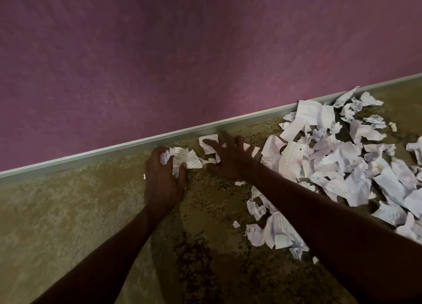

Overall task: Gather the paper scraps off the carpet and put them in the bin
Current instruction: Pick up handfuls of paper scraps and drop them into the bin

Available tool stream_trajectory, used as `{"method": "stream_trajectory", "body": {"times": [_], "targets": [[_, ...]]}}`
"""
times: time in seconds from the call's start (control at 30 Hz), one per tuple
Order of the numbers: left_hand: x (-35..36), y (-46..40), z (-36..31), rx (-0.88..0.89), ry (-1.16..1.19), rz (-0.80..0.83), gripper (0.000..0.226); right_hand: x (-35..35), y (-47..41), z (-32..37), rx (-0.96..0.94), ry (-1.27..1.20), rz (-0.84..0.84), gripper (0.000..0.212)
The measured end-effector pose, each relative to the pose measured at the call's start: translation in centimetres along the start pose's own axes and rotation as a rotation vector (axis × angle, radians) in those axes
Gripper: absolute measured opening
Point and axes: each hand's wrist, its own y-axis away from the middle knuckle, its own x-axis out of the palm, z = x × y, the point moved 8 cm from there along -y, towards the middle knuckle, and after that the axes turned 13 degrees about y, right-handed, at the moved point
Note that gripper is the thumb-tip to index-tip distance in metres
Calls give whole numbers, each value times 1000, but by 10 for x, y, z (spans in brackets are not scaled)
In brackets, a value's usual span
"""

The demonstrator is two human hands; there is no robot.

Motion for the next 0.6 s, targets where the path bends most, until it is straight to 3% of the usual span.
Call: {"method": "stream_trajectory", "body": {"times": [0.17, 0.27, 0.4, 0.6], "targets": [[2, -2, 7, -48, 27, 13, 38, -2, 15, 10, 57, 183, -250, 38], [0, -2, 3, -6, 29, -5, 33, -10, 23, 5, 42, 221, -385, 29], [-1, -3, 0, 6, 66, -29, 33, -13, 18, -10, 112, 232, -407, 16], [1, -3, 2, 13, 119, 10, 45, -15, 8, -23, 132, 153, -370, 16]]}}
